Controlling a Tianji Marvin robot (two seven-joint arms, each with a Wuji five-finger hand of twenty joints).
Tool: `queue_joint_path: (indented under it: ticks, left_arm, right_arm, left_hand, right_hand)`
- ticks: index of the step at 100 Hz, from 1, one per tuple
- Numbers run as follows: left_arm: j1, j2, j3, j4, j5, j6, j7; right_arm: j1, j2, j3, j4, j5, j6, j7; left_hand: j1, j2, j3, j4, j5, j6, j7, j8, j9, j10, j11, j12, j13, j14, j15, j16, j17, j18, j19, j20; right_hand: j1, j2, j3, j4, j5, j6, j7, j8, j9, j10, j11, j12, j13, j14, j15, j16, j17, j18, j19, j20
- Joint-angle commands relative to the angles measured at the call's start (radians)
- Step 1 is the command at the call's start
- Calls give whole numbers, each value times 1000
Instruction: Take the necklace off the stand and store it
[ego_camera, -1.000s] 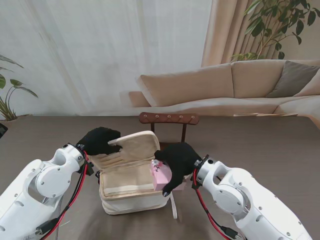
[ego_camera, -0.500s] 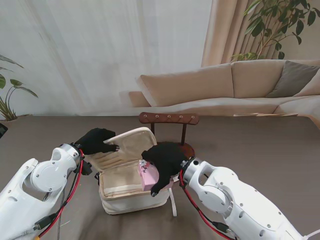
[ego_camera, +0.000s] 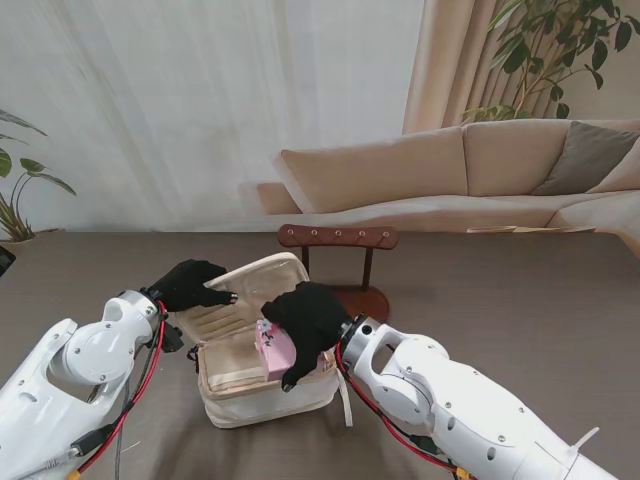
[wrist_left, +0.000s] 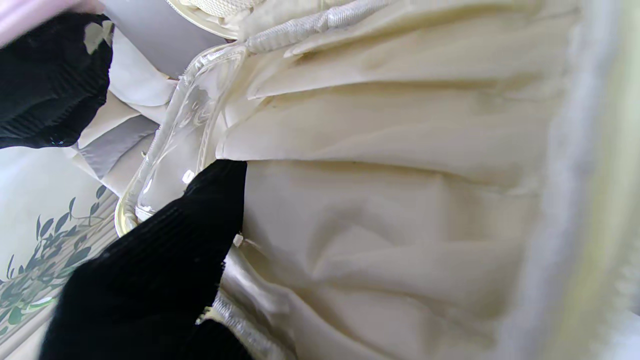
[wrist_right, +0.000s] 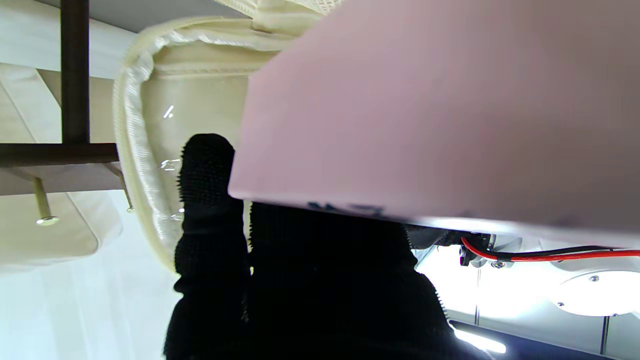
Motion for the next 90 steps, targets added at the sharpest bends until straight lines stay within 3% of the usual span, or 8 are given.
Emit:
queue_joint_path:
  ticks: [1, 33, 90]
  left_arm:
    - [6, -4, 1, 10, -8, 8, -26]
    - [29, -7, 1, 12, -48, 19, -31]
    - [40, -10, -17, -4, -50, 22, -16]
  right_arm:
    - [12, -15, -10, 15, 1, 4, 4]
    - [88, -52, -104, 120, 8, 41, -114]
    - [147, -79, -214, 213, -17, 98, -197]
  left_hand:
    - [9, -23, 26, 31, 12, 6, 30, 9, 21, 17, 14, 1, 31, 13, 7, 7, -7, 45, 53, 20]
    - [24, -18, 14, 33, 7, 13, 35, 12, 16, 23, 12, 3, 30, 25, -6, 5, -21, 48, 47, 21]
    - [66, -3, -7, 37, -19, 28, 22, 16, -10, 37, 12, 13, 31, 24, -3, 10, -33, 40, 56, 29]
  right_hand:
    - [408, 136, 385, 3, 102, -489, 416, 48, 33, -163, 91, 53, 63, -53, 45, 25, -207, 2, 42, 6]
    - [402, 131, 386, -12, 106, -517, 399, 34, 30, -160, 102, 44, 64, -52, 51, 25, -203, 4, 53, 8]
    - [455, 65, 424, -13, 63, -487, 367, -23, 31, -166, 112, 36, 71, -61, 58, 21, -198, 4, 64, 0]
